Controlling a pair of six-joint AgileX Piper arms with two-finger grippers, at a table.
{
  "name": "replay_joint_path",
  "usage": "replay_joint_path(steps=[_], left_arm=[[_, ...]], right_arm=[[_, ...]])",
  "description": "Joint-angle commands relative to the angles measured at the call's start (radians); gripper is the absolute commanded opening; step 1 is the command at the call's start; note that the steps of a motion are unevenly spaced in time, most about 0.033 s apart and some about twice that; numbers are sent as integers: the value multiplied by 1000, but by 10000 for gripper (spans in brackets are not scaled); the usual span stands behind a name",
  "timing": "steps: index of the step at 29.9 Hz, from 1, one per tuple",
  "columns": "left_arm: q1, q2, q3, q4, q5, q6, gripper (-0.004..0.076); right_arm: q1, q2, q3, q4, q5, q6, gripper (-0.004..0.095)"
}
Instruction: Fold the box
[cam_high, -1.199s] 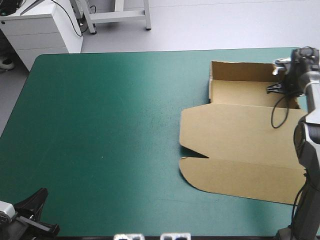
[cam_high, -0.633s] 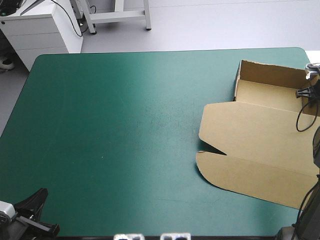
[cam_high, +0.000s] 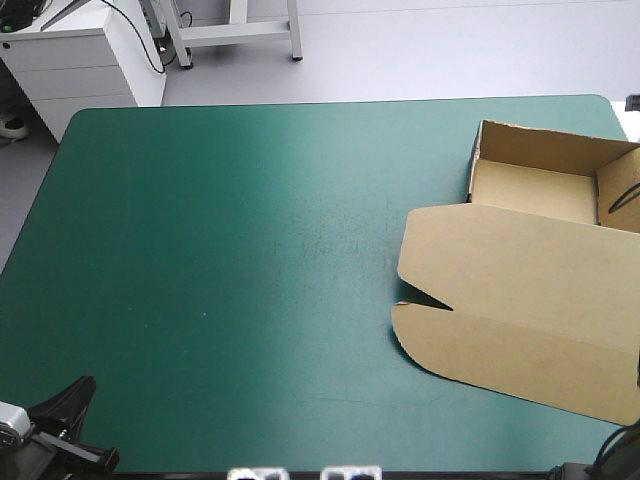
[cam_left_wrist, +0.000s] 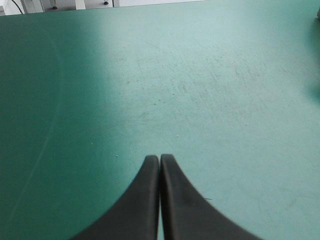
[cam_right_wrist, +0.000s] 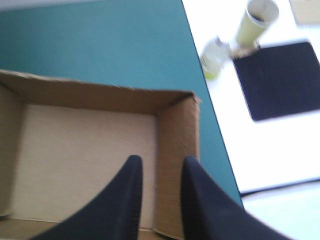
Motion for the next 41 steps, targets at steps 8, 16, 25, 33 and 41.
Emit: replay_joint_path(steps=[8,16,25,33,41], left_arm=[[-3,-4,-16,11,-73,-10,-8],[-3,-4,-16,11,-73,-10,-8],[-3,-4,-16,7,-76,-10,-8],[-3,-4,-16,-1,-46,-10,-8],[-3,-4,-16,-5,-28,-10,-8]], right_arm=[[-4,-621,201,305,0,-188,-13],[-4,-1284,805,309,-297,-253,-13],[126,-1810,1273,-11,-360,-23,-12],[391,-1804,1334,-52,-332,55,-12],[476,-1807,1484,-56,-291,49,-12]])
